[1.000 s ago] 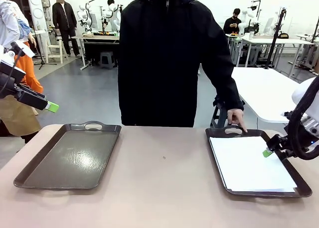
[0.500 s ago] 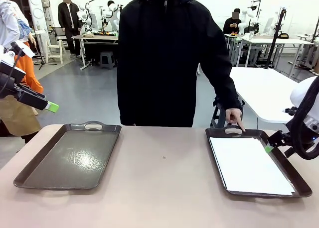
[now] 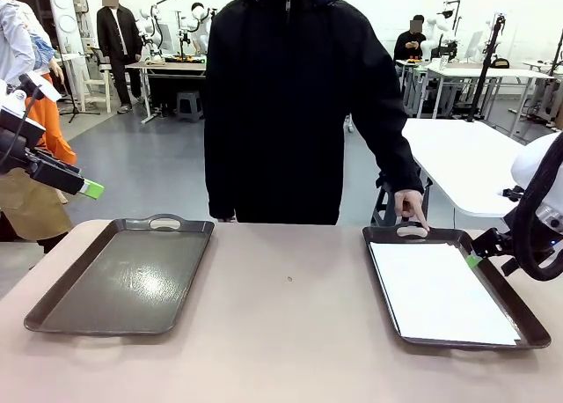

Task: Sort the A4 documents.
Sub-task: Place the A4 Paper in the designated Handle tray.

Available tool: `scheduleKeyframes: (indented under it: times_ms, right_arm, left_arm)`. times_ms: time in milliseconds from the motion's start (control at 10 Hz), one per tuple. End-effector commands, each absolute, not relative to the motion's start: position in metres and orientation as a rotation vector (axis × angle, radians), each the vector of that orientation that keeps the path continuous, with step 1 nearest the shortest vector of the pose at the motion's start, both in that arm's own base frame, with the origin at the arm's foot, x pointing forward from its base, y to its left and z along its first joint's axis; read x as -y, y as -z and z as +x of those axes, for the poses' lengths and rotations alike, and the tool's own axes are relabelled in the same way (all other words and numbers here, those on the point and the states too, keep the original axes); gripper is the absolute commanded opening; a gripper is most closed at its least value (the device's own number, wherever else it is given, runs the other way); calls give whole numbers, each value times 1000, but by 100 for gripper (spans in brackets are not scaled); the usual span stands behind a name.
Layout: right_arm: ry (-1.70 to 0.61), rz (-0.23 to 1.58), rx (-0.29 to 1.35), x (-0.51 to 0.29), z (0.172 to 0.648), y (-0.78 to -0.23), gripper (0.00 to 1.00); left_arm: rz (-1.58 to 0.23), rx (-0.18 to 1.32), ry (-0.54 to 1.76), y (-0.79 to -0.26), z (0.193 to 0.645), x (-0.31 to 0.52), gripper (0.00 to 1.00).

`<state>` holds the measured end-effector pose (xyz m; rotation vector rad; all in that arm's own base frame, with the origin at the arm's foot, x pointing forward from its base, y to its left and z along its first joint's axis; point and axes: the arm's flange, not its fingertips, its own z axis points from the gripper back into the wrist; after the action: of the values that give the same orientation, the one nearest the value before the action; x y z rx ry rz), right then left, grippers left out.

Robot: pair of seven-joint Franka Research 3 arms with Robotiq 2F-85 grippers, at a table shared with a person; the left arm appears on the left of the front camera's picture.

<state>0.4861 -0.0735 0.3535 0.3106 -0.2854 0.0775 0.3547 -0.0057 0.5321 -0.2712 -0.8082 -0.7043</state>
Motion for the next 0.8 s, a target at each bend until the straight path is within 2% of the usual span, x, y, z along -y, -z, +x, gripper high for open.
scheduleKeyframes:
  times_ms: [0,700]
  right_arm:
    - [-82,312,283,74,487,-353,100]
    - [-82,312,283,74,487,-353,100]
  left_arm:
    - [-277,810,704,-531,355,5,100]
    - [-277,810,704,-531,355,5,100]
